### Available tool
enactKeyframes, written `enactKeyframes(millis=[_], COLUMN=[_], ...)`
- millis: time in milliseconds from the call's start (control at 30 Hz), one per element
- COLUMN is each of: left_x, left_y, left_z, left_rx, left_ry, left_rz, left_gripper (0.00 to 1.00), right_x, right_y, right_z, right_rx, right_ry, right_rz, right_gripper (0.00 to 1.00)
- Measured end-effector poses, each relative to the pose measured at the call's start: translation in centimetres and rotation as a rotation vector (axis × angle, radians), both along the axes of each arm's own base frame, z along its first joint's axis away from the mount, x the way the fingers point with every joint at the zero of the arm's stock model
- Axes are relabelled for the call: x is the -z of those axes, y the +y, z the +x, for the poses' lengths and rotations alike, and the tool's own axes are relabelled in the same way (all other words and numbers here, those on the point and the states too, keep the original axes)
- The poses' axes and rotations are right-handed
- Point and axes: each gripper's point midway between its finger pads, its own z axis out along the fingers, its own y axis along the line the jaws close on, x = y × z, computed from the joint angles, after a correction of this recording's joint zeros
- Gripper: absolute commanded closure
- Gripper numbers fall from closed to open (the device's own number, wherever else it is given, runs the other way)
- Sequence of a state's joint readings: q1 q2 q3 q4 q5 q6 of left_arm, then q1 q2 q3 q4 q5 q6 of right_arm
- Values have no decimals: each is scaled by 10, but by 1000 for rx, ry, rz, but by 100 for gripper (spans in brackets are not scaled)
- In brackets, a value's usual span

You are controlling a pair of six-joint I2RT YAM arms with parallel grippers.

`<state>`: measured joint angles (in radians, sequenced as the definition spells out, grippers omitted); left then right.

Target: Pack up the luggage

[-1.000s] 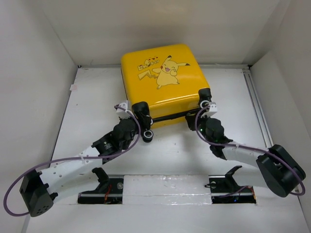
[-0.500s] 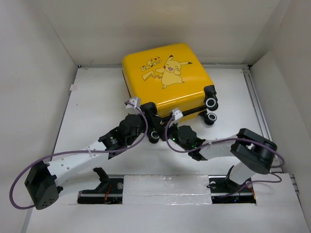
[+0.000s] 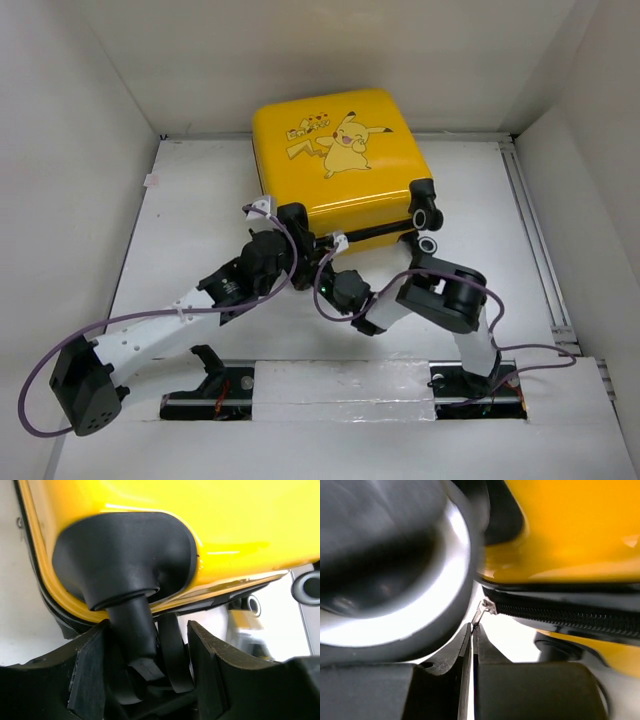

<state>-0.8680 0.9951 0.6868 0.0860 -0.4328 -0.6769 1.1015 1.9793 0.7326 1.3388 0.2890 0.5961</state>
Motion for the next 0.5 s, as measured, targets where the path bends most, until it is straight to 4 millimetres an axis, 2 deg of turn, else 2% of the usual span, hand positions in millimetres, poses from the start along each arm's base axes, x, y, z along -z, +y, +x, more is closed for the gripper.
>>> enactKeyframes(millis=[100, 267, 367, 400, 433, 467, 500], left_x=[-3, -5, -5, -5, -6, -7, -6], left_y=[1, -1, -5, -6, -10, -12, -12], left_z=[3, 3, 1, 0, -2, -3, -5], left_rx=[-13, -18, -6, -2, 9, 17, 20], left_ry=[-6, -7, -2, -1, -1, -3, 2], left_rz=[-17, -49, -70, -77, -95, -99, -95], left_gripper=[100, 100, 100, 100, 100, 100, 95], right_x=[8, 8, 10, 11, 16, 23, 28], right_y=[13, 13, 9, 9, 12, 12, 8], right_z=[7, 7, 4, 0, -10, -22, -32], right_rx=[34, 59, 59, 36, -11, -40, -62], right_ry=[24, 44, 55, 61, 73, 92, 107], right_rz=[52, 89, 91, 87, 69, 57, 43], right_gripper=[100, 100, 79, 70, 55, 51, 49])
